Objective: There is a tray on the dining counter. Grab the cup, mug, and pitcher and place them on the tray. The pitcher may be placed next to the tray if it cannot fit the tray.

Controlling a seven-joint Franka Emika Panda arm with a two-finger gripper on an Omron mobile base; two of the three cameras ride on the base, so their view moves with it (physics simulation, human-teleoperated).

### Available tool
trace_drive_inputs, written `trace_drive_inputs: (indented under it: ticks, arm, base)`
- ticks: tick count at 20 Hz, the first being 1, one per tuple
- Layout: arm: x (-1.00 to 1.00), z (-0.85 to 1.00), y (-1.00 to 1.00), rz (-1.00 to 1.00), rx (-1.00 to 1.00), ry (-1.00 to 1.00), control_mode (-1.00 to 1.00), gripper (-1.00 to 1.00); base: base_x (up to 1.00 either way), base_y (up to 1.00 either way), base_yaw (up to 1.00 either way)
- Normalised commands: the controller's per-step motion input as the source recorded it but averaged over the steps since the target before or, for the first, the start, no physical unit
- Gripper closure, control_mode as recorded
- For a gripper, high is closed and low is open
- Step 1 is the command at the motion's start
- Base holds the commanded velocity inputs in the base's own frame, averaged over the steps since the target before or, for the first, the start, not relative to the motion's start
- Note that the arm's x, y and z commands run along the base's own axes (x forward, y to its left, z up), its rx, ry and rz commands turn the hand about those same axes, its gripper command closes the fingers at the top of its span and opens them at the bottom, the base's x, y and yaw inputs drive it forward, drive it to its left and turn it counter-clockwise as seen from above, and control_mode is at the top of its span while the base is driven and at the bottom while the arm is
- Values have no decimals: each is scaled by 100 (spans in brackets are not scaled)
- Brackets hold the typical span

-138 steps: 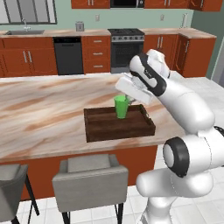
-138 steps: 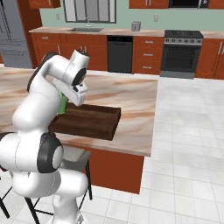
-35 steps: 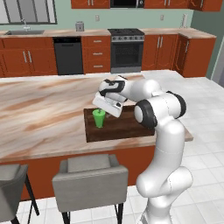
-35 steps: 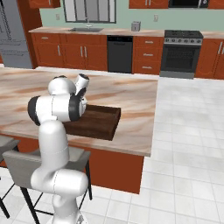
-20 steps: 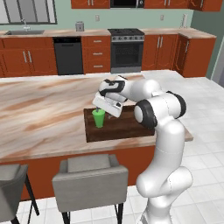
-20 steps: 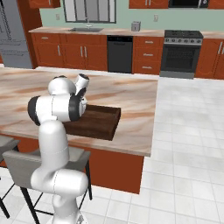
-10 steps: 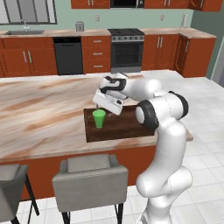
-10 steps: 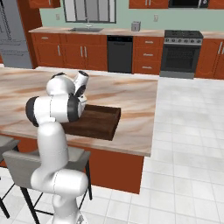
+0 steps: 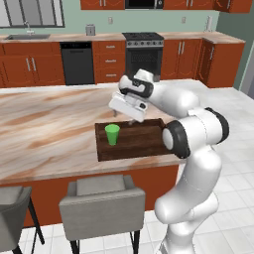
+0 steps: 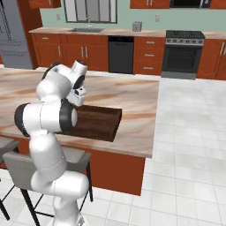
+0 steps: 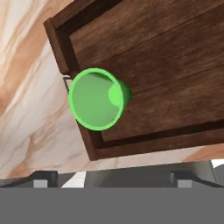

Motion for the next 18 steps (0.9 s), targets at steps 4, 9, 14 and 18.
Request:
trace_drive_inputs:
  ticks: [4, 9, 14, 18]
  arm:
    - [-82, 40, -47, 8, -7, -6, -100, -100]
    - [-96, 49, -45, 7, -11, -13, -100, -100]
    - [-97, 55, -32, 2, -17, -20, -100, -100]
    - [-100, 39, -36, 0, -17, -23, -100, -100]
  base:
    - [0, 0, 0]
    - [0, 0, 0]
    - [0, 0, 0]
    - [0, 0, 0]
